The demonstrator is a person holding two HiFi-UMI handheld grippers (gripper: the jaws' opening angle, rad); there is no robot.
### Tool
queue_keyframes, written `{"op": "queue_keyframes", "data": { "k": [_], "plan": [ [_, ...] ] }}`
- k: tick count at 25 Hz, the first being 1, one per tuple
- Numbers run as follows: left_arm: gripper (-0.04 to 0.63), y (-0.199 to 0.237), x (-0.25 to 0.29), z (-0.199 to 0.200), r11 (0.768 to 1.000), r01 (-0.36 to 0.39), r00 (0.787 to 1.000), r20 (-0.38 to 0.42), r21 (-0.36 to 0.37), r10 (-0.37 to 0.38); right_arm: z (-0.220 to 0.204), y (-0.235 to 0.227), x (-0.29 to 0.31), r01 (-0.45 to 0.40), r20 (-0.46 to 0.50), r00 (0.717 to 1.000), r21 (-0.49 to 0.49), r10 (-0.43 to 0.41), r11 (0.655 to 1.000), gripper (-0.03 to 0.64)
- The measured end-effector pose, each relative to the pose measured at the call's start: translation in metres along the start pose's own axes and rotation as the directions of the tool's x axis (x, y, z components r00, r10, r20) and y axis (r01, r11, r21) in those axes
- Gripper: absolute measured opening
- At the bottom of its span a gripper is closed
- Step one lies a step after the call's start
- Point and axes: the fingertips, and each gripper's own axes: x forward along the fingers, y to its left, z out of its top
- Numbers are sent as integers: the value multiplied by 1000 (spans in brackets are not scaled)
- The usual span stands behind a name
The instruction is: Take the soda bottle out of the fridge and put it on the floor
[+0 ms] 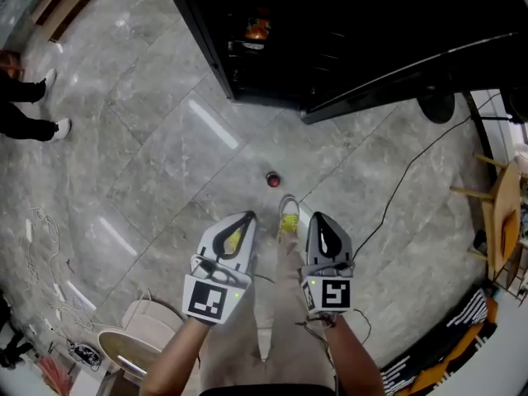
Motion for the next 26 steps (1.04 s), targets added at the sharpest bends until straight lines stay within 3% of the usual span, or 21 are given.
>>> {"op": "queue_keyframes", "data": {
  "k": [5,12,21,24,26],
  "plan": [
    [18,15,5,2,998,-35,999,6,55,34,3,-5,1,4,18,1000,-2,-4,1000,-3],
    [18,32,-1,5,996,-80,996,29,34,79,25,12,4,-38,71,997,-21,39,999,-3],
    [18,30,3,4,996,-81,996,26,45,80,31,13,11,-69,76,995,-44,72,997,-3],
    [18,23,4,-6,988,-6,999,-33,154,11,31,25,13,-89,80,992,-51,93,995,-3],
    [18,17,6,-13,963,68,995,-90,259,-46,30,37,14,-110,80,990,-68,116,992,-3]
  ]
}}
